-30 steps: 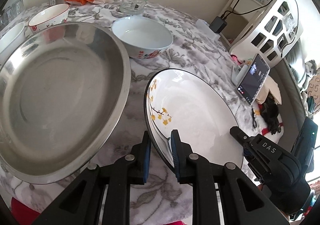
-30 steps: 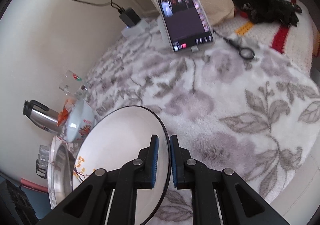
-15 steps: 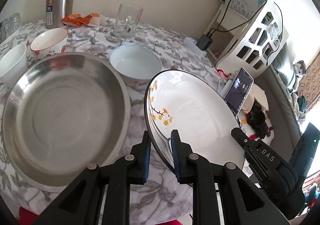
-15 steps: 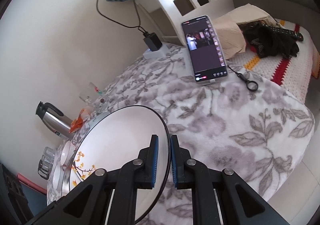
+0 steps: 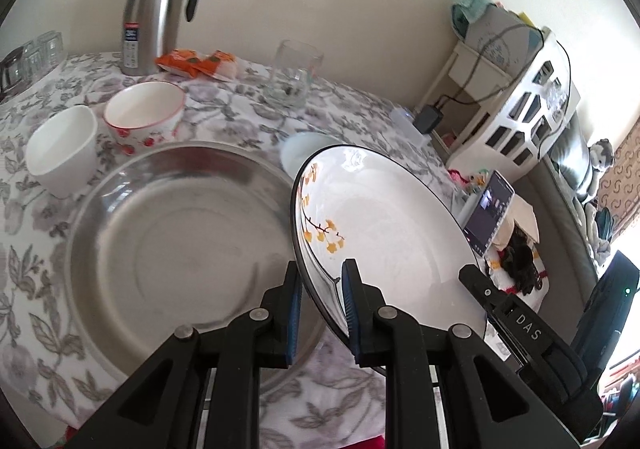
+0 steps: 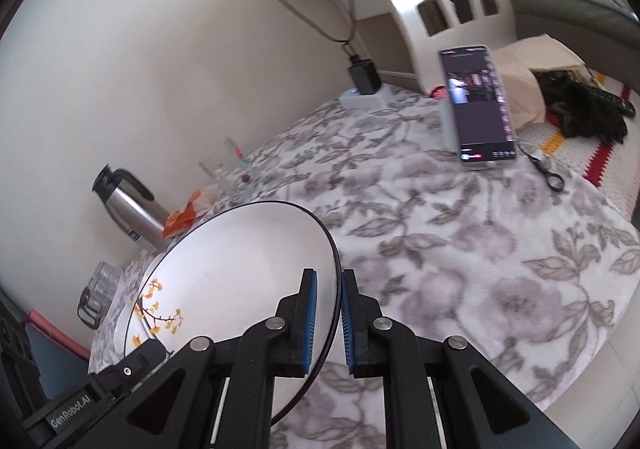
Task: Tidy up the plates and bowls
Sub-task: 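Carry the plate over the steel basin and lower it inside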
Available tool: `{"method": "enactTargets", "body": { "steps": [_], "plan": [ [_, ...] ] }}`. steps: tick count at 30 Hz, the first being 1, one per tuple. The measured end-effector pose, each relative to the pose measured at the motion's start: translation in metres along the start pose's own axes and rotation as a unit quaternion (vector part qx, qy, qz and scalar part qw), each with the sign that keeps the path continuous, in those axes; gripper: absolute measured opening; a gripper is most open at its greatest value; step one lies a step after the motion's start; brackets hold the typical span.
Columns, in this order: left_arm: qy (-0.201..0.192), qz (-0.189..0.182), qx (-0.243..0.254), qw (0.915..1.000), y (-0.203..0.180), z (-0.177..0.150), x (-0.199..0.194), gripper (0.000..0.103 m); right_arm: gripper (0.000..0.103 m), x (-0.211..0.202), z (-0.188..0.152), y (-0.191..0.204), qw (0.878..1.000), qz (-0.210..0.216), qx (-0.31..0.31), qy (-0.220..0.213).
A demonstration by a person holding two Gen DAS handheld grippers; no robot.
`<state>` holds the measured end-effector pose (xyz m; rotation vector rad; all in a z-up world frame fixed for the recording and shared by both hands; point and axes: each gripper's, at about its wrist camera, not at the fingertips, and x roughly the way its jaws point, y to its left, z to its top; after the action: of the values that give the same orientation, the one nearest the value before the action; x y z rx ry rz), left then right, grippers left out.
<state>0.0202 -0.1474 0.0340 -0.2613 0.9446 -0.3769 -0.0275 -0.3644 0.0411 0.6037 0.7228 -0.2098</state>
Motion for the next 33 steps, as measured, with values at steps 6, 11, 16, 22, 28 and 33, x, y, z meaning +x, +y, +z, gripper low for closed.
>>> {"method": "enactTargets", "body": {
  "steps": [6,11,16,22,28,33],
  "plan": [
    [-0.005,0.010,-0.009,0.9999,0.030,0.008,-0.012,0.021,0.013,0.008,-0.009,0.031,1.000,0.009,-0.023,0.013],
    [-0.007,0.021,-0.013,0.9997,0.055,0.012,-0.021,0.022,0.013,0.016,-0.019,0.058,0.999,0.013,-0.045,0.028],
    [-0.006,0.031,-0.026,0.9992,0.080,0.013,-0.025,0.022,0.013,0.026,-0.031,0.081,0.997,0.017,-0.065,0.045],
    [0.004,0.039,-0.055,0.9977,0.108,0.013,-0.024,0.022,0.013,0.039,-0.044,0.097,0.995,0.014,-0.075,0.064],
    [0.027,0.054,-0.070,0.9957,0.120,0.010,-0.012,0.022,0.013,0.054,-0.050,0.098,0.994,0.006,-0.070,0.086],
    [0.047,0.077,-0.073,0.9932,0.124,0.007,0.004,0.022,0.013,0.065,-0.054,0.098,0.992,-0.006,-0.072,0.101]
  ]
}}
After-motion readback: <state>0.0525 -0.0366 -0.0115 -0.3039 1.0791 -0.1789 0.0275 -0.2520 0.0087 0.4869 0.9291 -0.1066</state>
